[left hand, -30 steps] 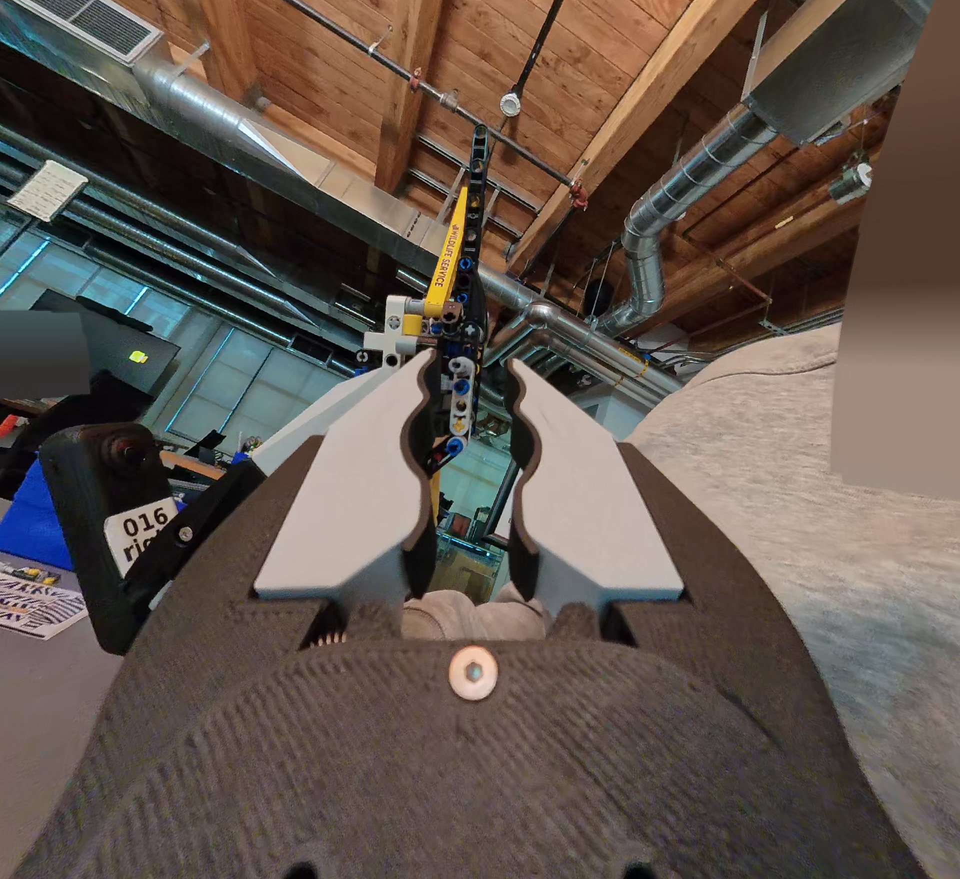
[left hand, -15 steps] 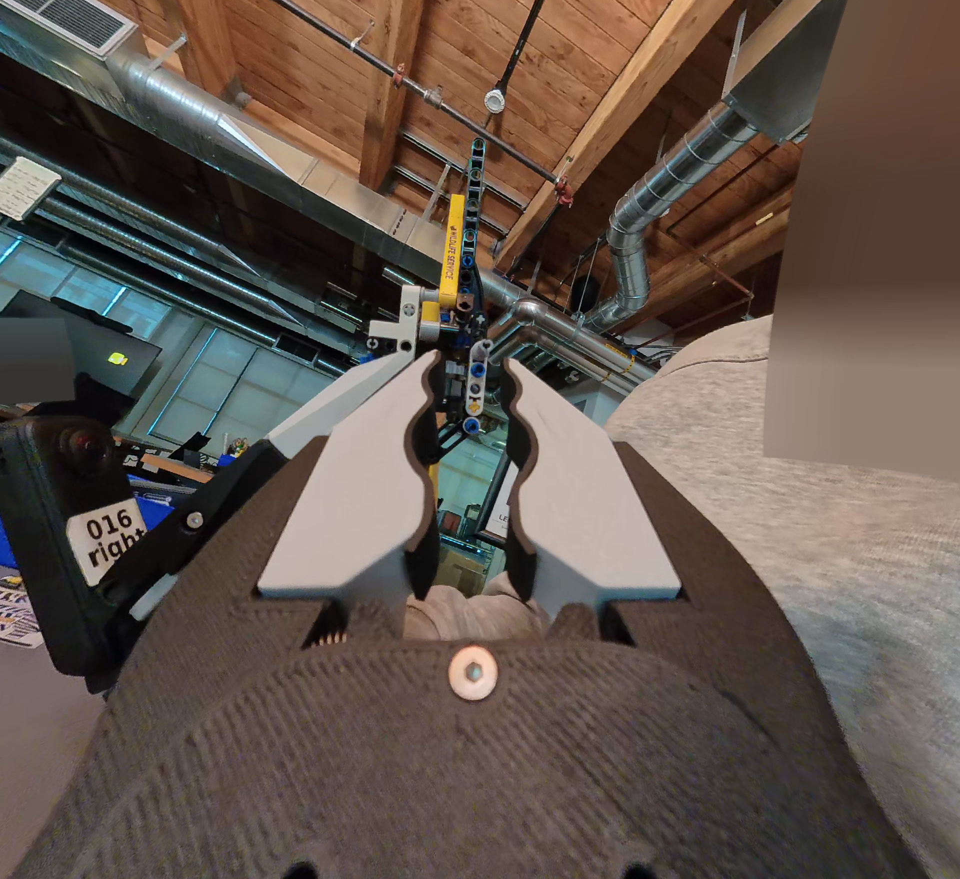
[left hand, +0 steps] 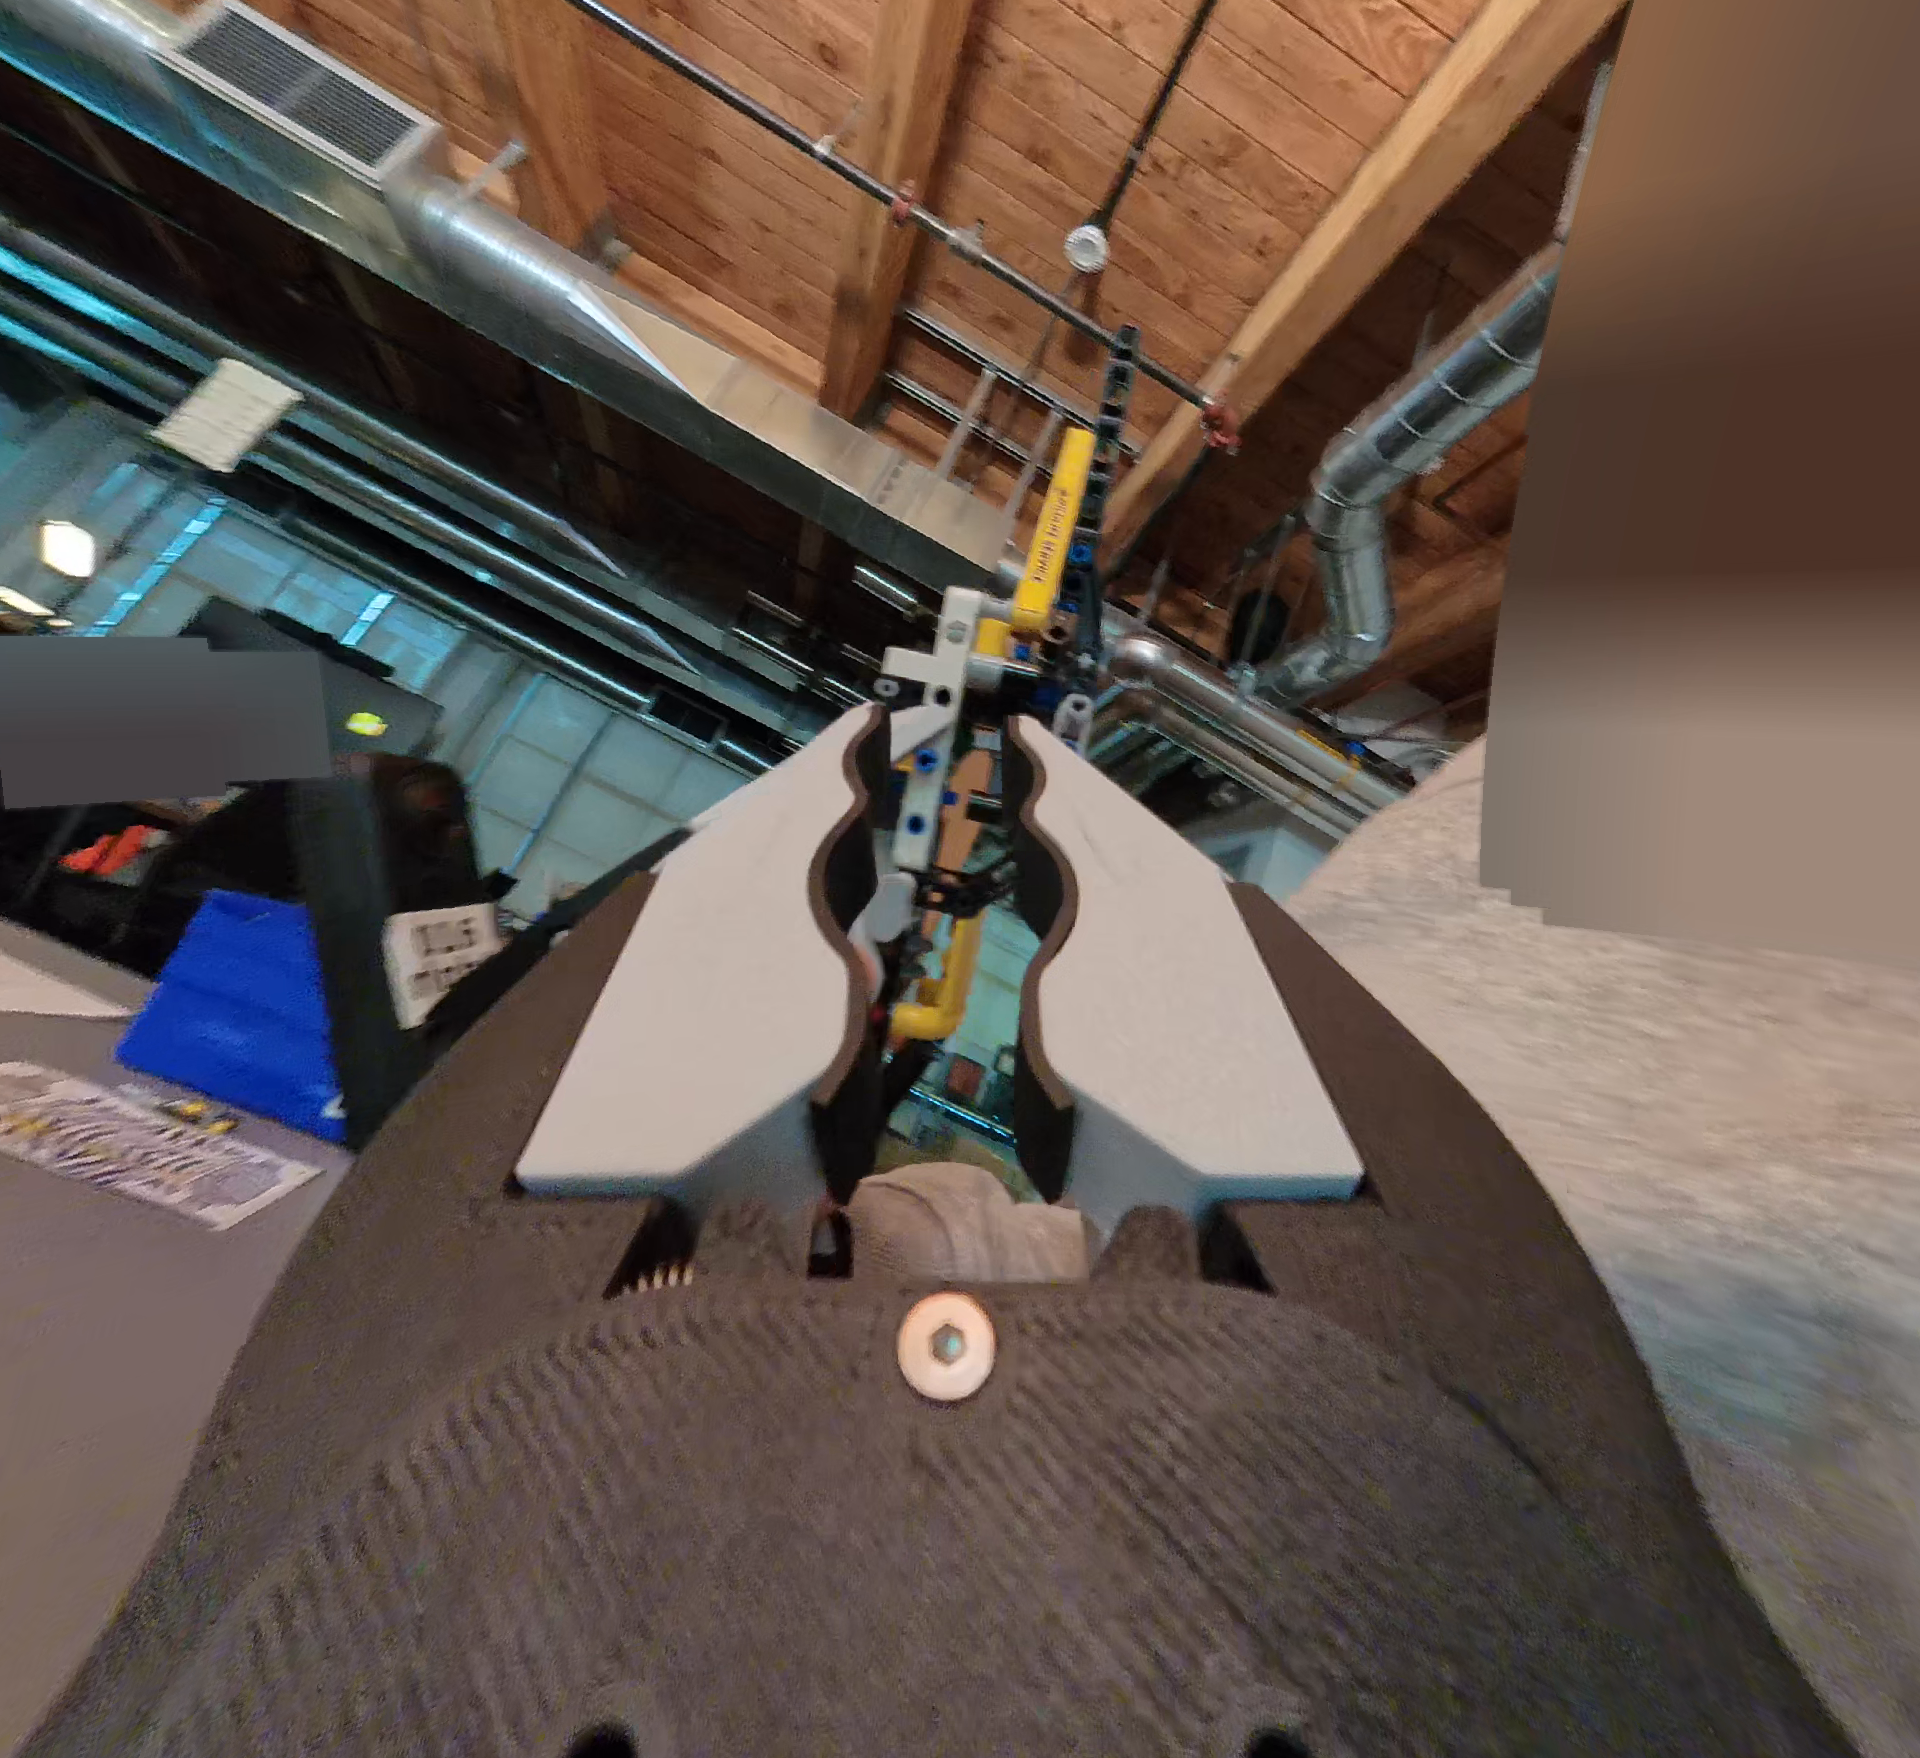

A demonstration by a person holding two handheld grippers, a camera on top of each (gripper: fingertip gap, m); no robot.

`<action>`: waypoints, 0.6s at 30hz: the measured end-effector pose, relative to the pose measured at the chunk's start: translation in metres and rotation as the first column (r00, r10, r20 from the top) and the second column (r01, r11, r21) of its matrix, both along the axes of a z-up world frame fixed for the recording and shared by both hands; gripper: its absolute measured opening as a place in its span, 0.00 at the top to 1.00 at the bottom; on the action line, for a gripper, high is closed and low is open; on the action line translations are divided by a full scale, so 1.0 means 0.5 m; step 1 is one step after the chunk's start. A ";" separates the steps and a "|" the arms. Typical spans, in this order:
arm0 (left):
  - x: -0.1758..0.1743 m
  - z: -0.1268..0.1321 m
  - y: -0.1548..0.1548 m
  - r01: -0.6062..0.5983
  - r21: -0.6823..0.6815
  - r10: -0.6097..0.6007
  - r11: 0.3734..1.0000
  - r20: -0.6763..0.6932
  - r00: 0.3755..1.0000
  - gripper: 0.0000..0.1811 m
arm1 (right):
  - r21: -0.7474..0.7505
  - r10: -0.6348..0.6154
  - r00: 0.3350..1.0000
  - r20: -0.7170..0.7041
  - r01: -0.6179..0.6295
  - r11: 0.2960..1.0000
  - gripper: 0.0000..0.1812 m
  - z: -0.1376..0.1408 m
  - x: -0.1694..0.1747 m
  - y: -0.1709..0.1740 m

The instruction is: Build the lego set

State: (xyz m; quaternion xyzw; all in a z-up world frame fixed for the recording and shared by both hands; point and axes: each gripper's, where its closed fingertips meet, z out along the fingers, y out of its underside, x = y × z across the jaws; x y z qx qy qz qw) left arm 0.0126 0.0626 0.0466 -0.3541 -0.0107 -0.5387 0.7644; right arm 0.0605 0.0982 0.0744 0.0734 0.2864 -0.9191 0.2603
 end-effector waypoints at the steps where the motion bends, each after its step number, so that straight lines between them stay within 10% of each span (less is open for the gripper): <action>1: -0.014 -0.006 0.007 -0.025 -0.025 0.025 0.999 0.021 0.999 0.90 | 0.015 -0.026 1.000 0.003 0.026 1.000 0.74 0.001 0.000 0.003; 11: -0.093 -0.073 0.062 -0.228 -0.276 0.246 0.934 0.031 0.969 0.89 | 0.226 -0.456 0.889 0.048 0.435 0.872 0.74 0.004 -0.004 0.067; 18: -0.098 -0.115 0.092 -0.340 -0.397 0.342 0.853 -0.067 0.937 0.89 | 0.503 -0.809 0.582 0.084 0.676 0.538 0.74 -0.065 -0.019 0.151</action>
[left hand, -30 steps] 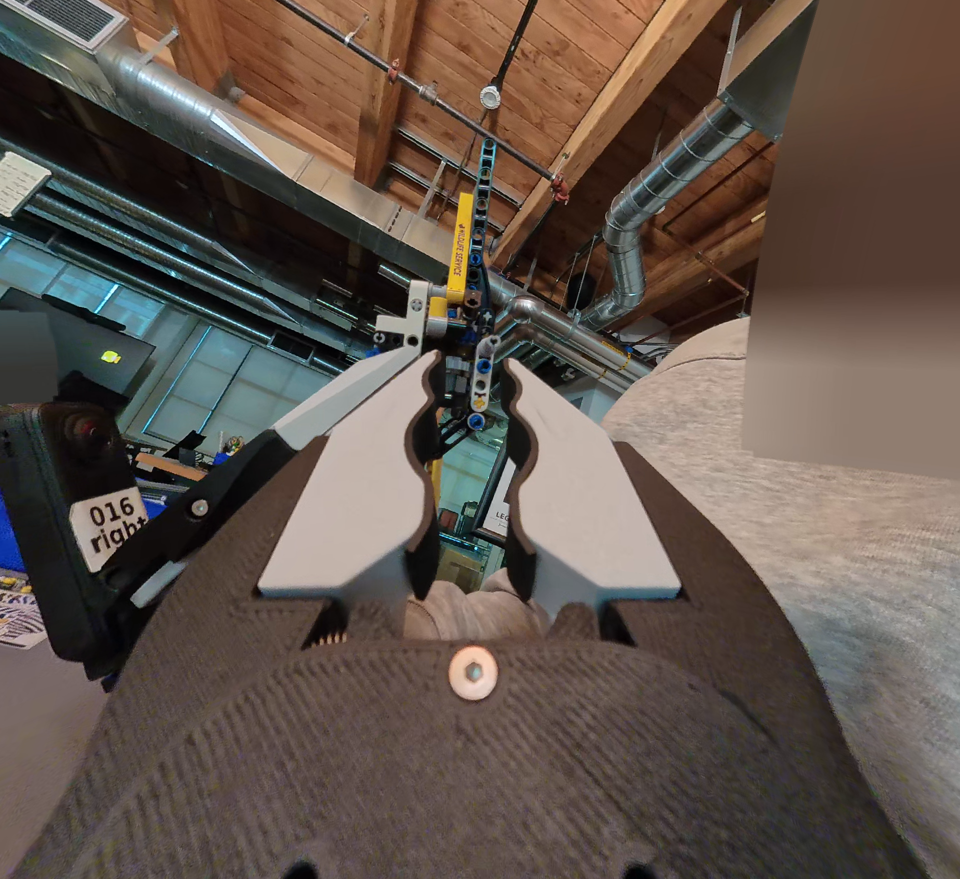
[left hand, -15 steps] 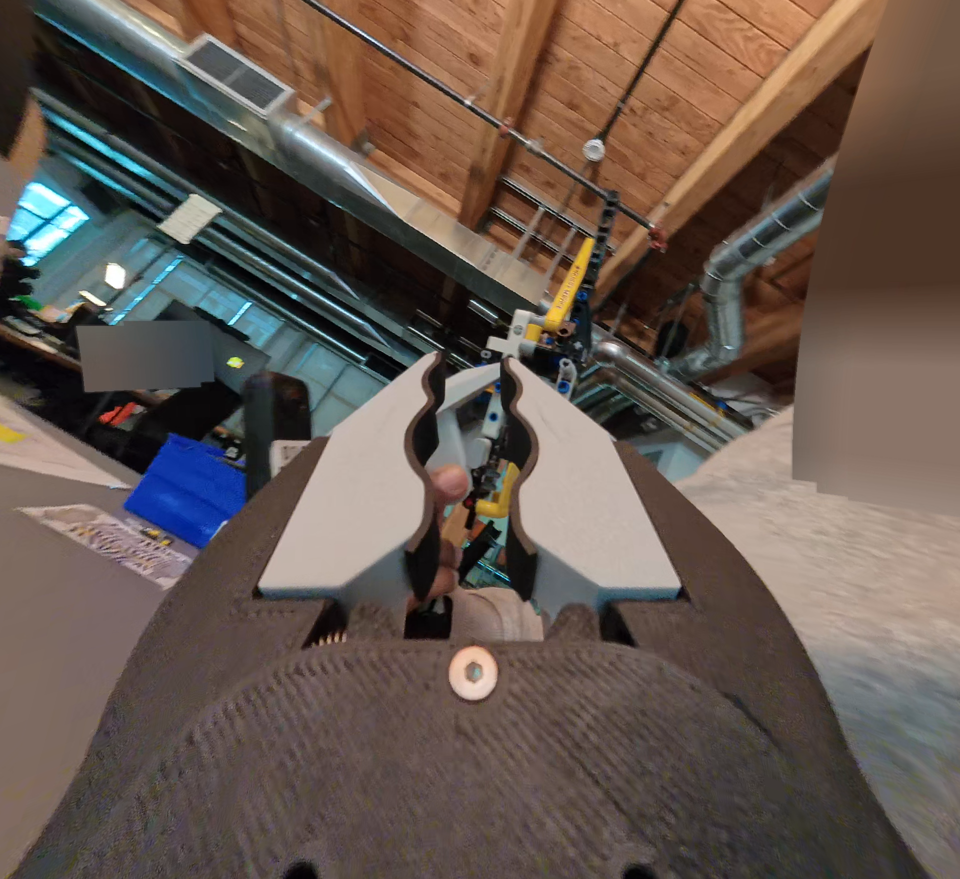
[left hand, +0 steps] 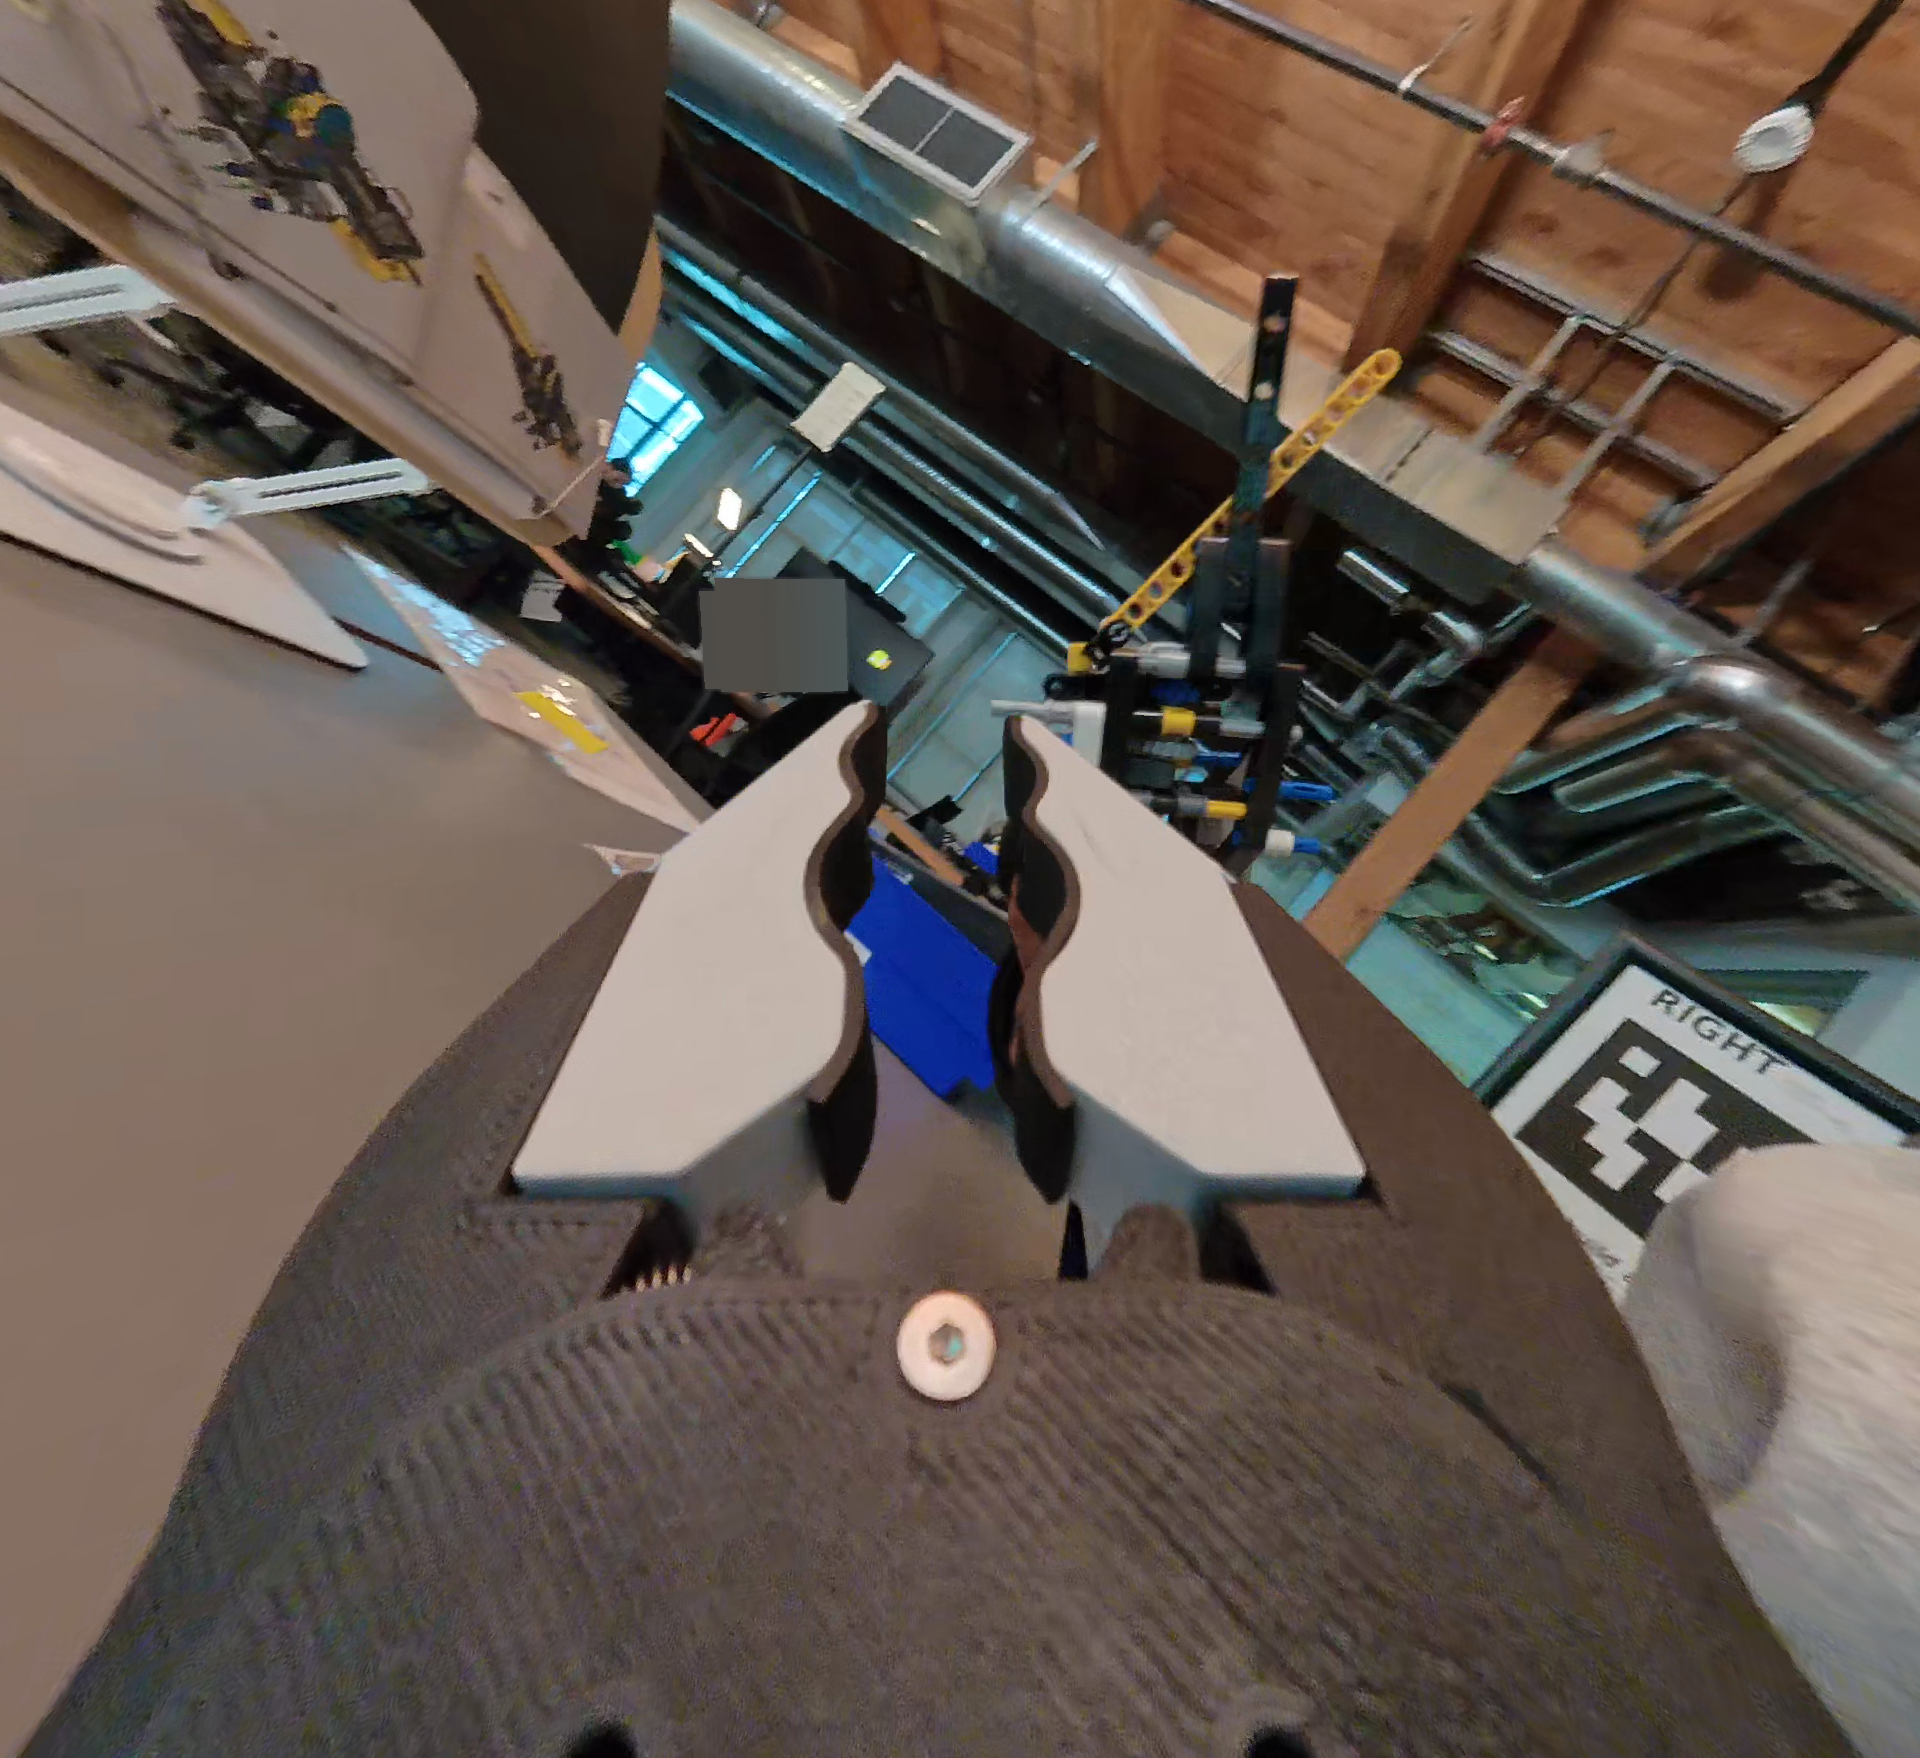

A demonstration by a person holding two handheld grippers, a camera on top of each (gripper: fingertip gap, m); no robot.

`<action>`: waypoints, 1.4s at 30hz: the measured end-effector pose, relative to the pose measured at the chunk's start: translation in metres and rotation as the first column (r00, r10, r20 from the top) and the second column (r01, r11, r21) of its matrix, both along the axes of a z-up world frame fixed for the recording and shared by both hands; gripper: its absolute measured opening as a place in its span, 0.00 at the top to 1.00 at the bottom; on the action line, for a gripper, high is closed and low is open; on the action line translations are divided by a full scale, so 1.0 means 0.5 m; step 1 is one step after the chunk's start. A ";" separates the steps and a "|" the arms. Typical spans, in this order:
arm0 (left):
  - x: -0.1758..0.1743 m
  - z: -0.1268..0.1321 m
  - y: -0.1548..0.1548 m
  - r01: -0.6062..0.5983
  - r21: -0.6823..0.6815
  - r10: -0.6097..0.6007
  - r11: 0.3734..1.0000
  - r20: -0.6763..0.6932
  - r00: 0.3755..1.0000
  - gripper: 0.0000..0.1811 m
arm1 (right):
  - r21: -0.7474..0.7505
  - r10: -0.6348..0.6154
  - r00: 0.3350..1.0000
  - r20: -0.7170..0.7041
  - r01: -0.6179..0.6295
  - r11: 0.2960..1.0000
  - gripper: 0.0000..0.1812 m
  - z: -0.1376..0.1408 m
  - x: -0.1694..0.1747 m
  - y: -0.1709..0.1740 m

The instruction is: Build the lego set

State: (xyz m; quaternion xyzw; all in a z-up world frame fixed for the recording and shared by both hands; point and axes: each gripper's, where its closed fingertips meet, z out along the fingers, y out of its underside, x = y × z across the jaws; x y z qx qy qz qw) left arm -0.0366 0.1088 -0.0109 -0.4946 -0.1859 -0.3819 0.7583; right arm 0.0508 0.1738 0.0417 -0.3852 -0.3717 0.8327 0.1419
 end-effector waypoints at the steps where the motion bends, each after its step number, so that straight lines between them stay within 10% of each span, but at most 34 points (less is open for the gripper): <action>1: -0.004 -0.007 0.003 -0.016 -0.021 0.016 1.000 0.002 1.000 0.89 | 0.026 -0.055 0.998 0.033 0.054 0.998 0.74 -0.013 0.000 0.013; 11: -0.030 -0.037 0.010 -0.070 -0.088 0.073 0.994 0.033 0.997 0.90 | 0.350 -0.430 0.848 0.310 0.319 0.881 0.74 -0.167 -0.014 0.090; 42: -0.041 -0.060 0.018 -0.060 -0.129 0.073 0.990 0.092 0.993 0.92 | 0.860 -0.649 0.664 0.371 0.018 0.510 0.74 -0.357 -0.056 0.078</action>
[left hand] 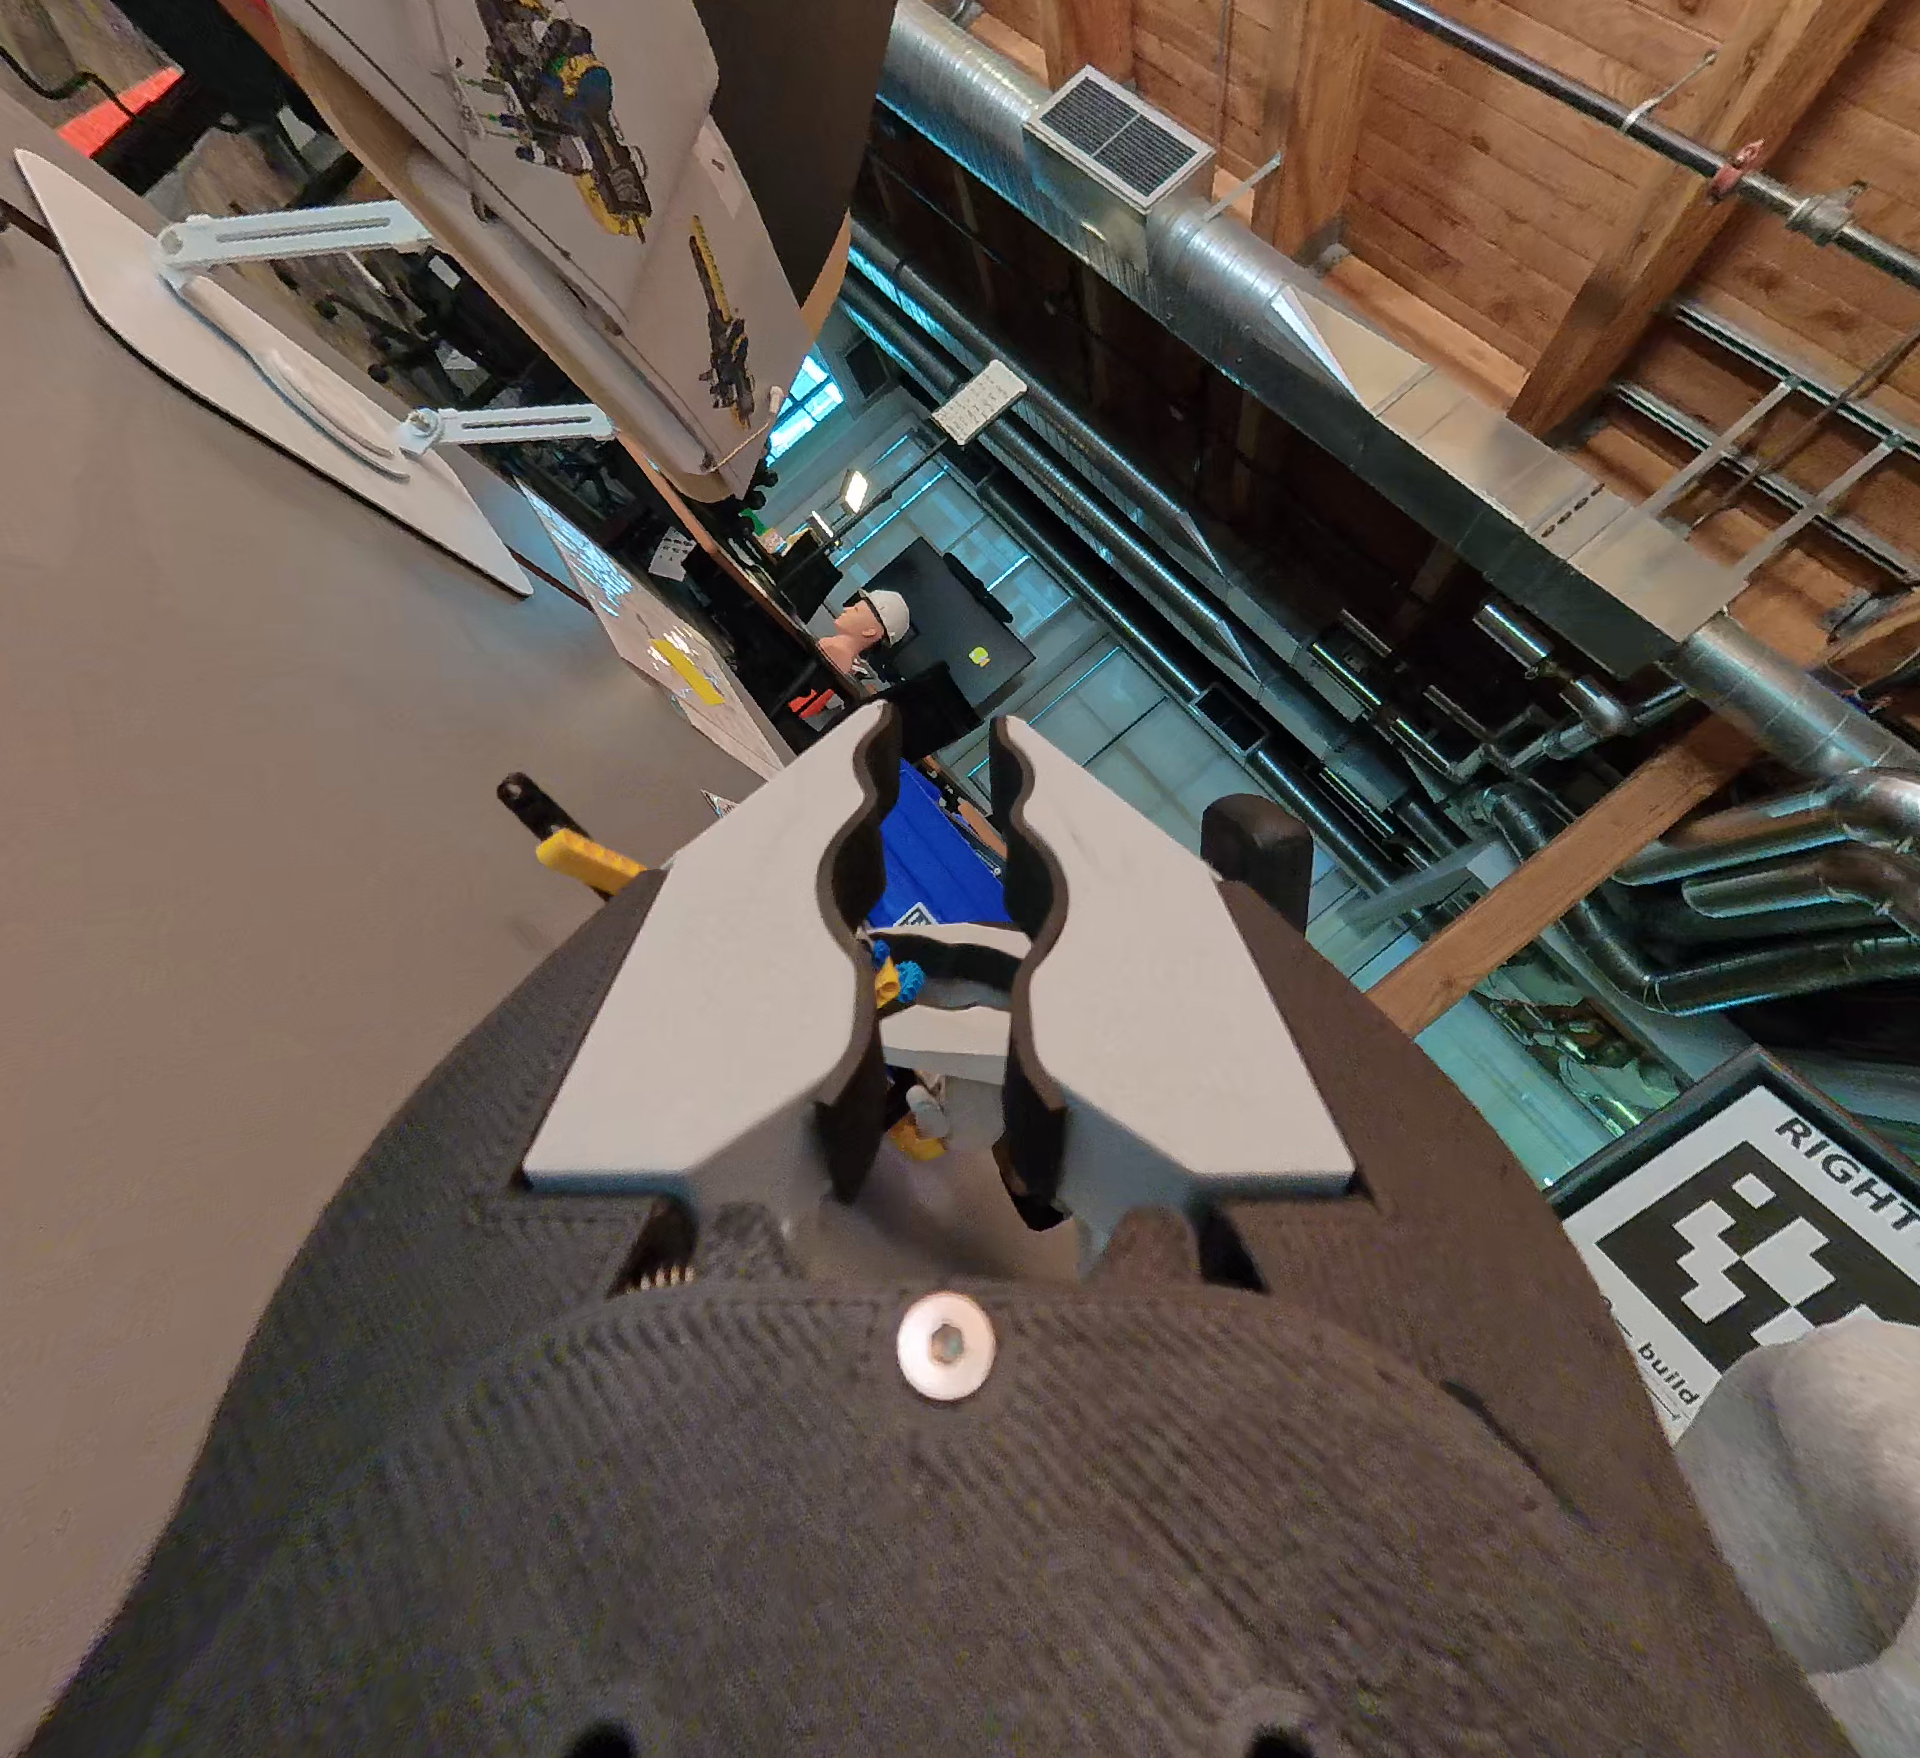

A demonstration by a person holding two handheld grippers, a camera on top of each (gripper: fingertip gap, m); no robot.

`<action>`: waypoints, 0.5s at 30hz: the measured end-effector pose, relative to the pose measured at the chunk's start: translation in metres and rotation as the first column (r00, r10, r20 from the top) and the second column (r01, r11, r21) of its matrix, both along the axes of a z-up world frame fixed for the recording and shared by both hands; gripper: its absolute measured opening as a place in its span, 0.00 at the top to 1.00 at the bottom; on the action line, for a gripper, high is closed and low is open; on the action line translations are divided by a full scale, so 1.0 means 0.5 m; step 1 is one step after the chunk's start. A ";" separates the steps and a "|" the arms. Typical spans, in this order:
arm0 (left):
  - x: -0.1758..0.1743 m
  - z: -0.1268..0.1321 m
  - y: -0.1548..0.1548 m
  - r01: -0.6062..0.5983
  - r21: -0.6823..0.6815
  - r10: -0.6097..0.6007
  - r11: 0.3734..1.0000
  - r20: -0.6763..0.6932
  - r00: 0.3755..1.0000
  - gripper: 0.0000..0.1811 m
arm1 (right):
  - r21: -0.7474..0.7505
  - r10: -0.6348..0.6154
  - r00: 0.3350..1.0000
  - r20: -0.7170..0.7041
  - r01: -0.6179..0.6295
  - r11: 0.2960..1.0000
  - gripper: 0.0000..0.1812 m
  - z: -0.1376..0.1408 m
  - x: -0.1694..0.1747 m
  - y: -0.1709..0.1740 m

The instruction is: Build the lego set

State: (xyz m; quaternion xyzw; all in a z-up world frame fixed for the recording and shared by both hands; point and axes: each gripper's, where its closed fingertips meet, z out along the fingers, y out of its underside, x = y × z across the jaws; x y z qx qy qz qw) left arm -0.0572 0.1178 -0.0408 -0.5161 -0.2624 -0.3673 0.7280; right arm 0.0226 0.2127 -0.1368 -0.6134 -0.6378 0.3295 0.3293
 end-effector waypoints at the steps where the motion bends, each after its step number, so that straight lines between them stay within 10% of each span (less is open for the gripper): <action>1: 0.000 0.000 0.000 0.001 -0.001 -0.001 1.000 0.002 1.000 0.92 | 0.023 0.007 1.000 0.011 -0.007 1.000 0.74 -0.004 0.000 -0.001; 15: 0.000 -0.004 0.003 0.013 -0.002 -0.013 1.000 0.025 1.000 0.92 | 0.092 0.047 0.996 0.071 -0.053 0.994 0.73 -0.033 -0.007 -0.017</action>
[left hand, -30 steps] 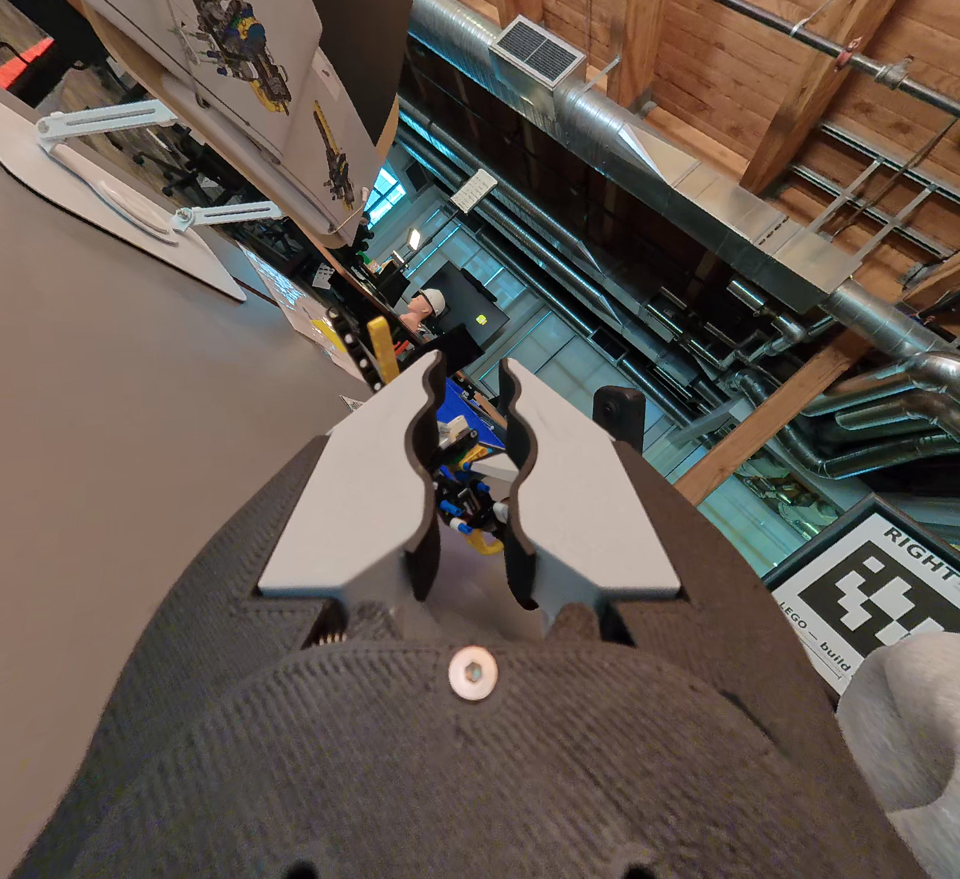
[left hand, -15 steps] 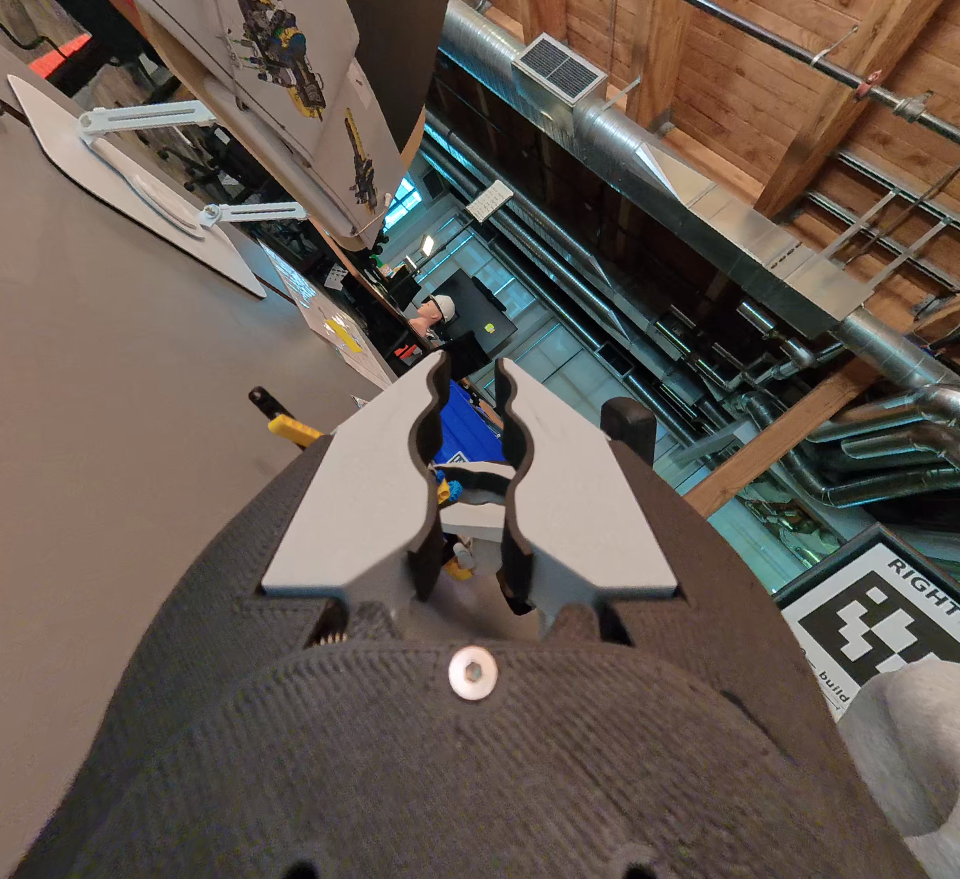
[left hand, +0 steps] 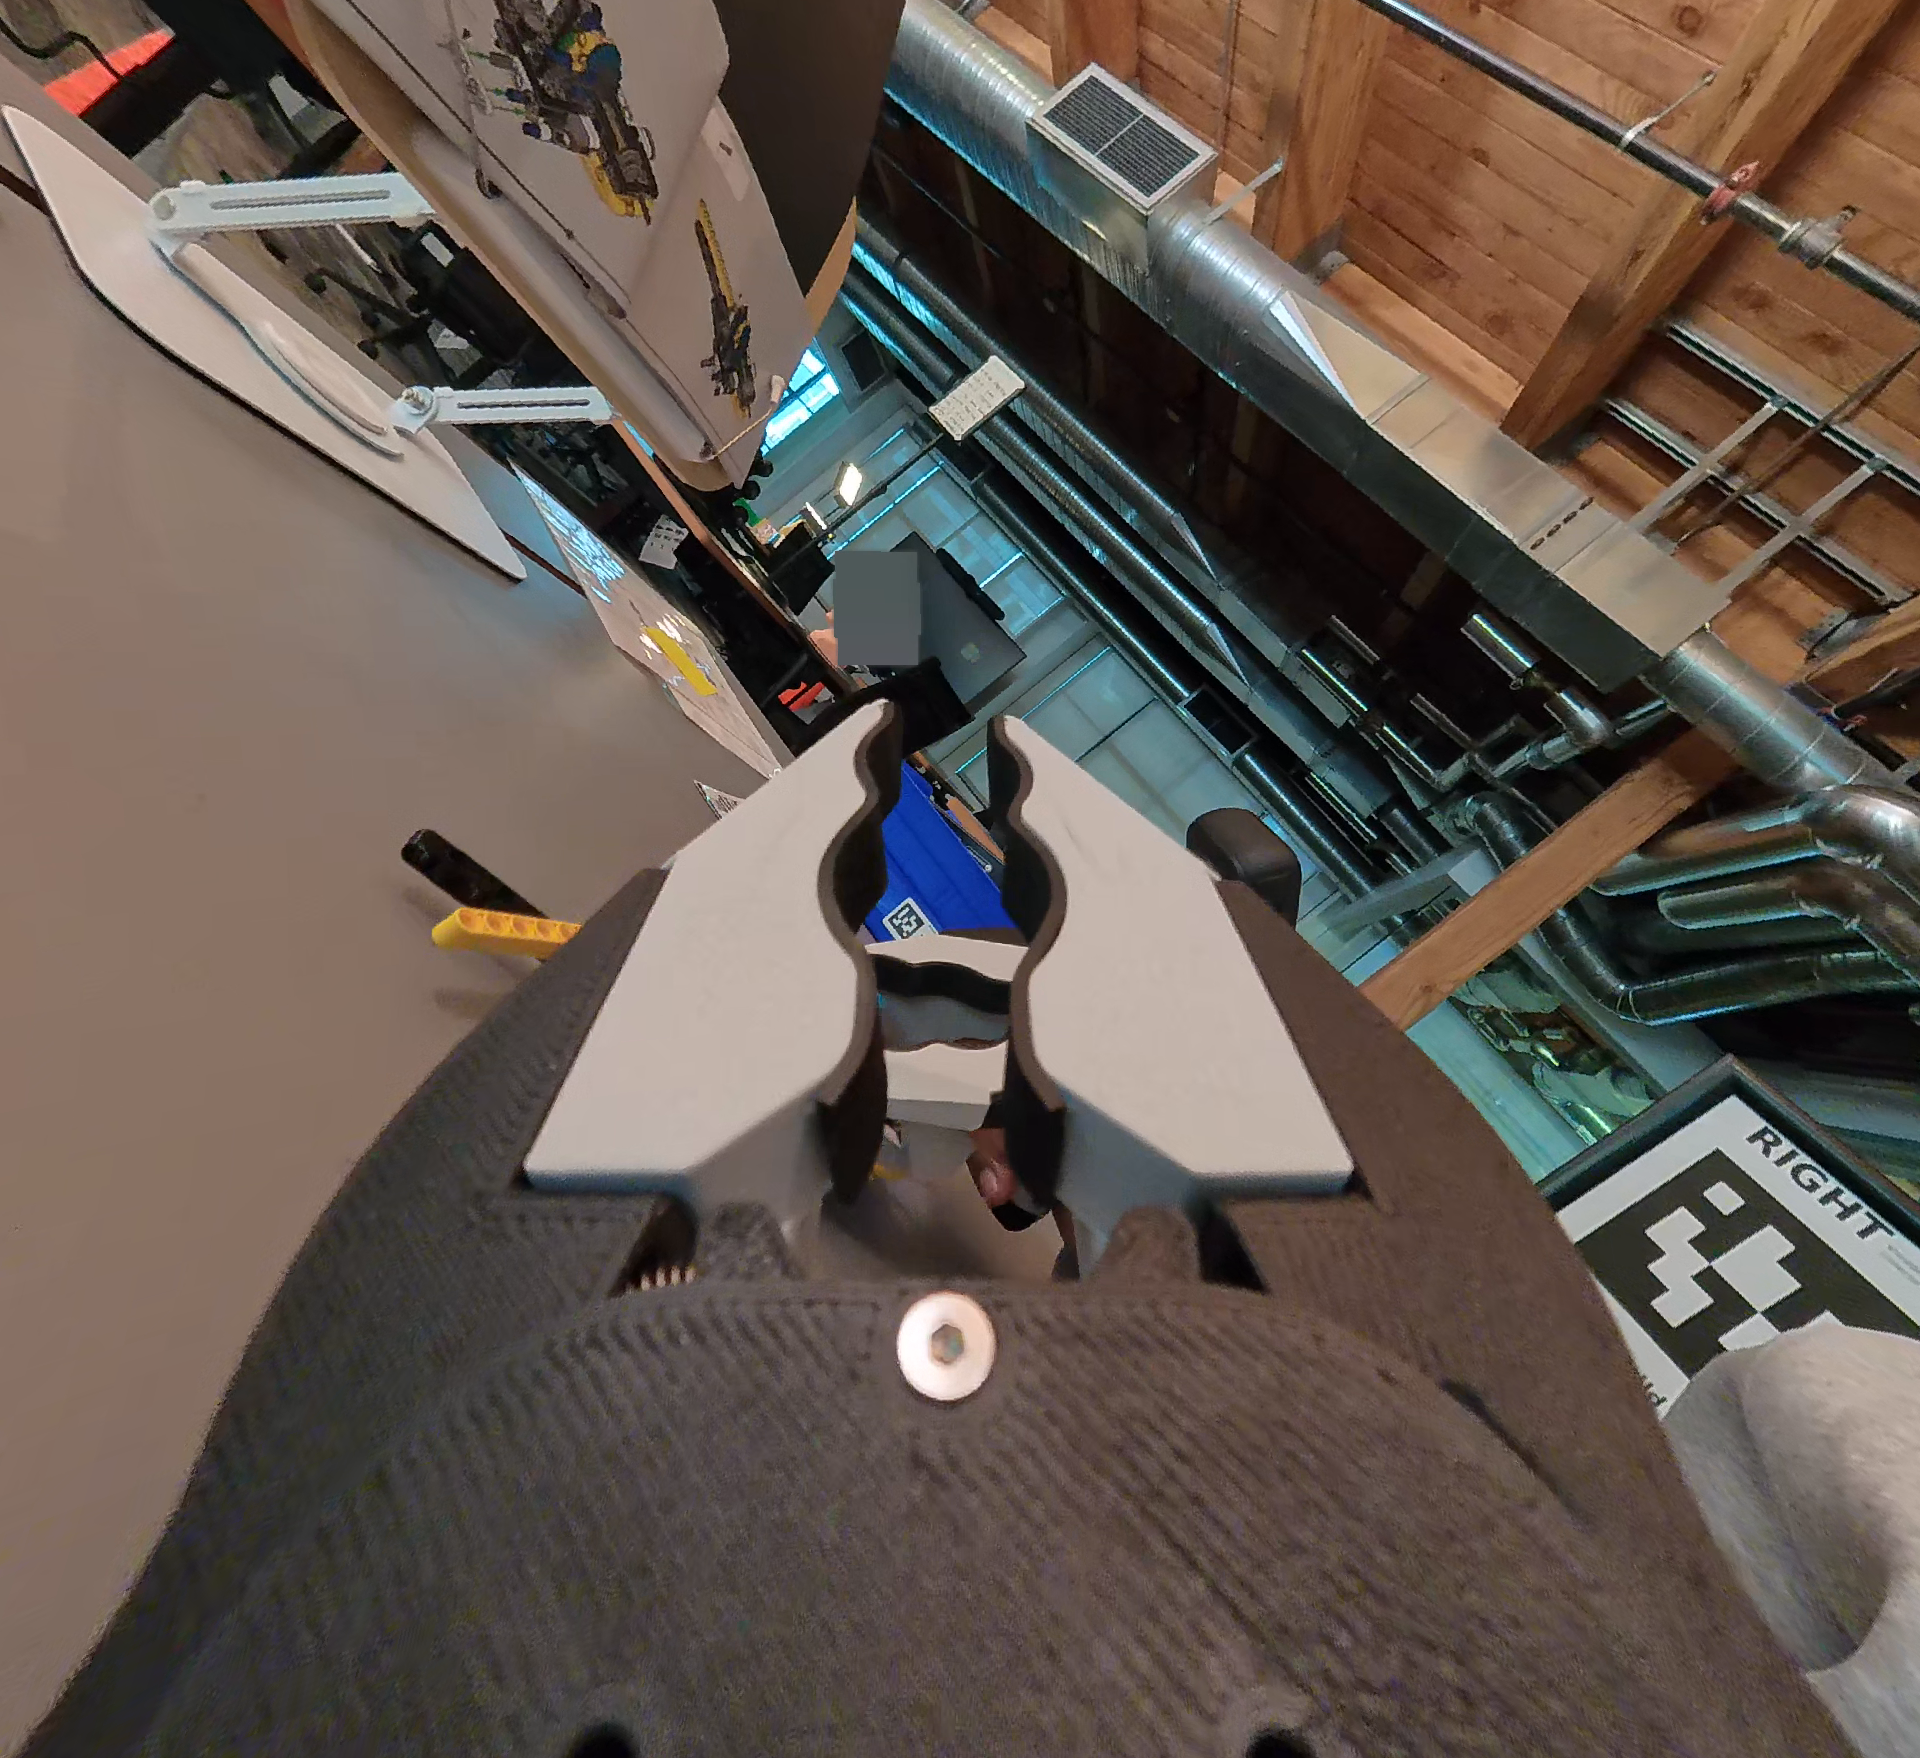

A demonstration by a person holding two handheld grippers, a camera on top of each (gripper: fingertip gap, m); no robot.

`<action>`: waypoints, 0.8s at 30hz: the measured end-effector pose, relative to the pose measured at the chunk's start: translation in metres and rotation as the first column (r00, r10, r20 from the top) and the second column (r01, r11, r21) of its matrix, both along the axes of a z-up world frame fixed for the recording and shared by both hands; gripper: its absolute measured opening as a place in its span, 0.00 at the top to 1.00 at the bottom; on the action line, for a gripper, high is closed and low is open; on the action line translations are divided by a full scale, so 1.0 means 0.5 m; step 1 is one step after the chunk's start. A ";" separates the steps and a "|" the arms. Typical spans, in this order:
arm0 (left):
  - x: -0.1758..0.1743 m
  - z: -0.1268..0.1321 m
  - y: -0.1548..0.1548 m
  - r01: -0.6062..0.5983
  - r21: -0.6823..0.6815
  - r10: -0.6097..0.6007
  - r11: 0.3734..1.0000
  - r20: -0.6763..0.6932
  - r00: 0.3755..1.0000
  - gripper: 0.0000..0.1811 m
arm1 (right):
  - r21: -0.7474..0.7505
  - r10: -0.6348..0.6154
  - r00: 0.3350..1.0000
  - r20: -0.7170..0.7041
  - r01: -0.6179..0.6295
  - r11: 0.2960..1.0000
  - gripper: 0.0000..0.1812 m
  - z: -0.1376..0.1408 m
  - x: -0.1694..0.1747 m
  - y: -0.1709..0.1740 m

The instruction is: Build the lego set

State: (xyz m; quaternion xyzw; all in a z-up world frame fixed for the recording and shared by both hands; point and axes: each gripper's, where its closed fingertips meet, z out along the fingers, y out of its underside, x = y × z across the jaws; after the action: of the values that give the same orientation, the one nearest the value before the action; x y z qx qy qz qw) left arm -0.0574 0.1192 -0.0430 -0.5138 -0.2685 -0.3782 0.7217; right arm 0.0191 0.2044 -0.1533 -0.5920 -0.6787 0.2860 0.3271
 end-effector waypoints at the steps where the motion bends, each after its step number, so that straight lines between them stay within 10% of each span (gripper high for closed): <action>1: 0.000 0.000 0.000 0.001 0.000 -0.001 1.000 0.001 1.000 0.92 | 0.002 0.001 1.000 0.001 -0.001 1.000 0.73 -0.001 -0.001 -0.001; 24: -0.014 -0.005 -0.003 0.000 -0.012 0.000 1.000 0.002 1.000 0.93 | -0.113 -0.023 0.989 -0.145 0.006 0.994 0.78 0.061 0.008 0.013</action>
State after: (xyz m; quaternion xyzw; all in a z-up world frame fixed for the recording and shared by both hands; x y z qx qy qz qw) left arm -0.0643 0.1179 -0.0455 -0.5177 -0.2715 -0.3770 0.7184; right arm 0.0233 0.2109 -0.1227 -0.5919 -0.6314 0.3638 0.3443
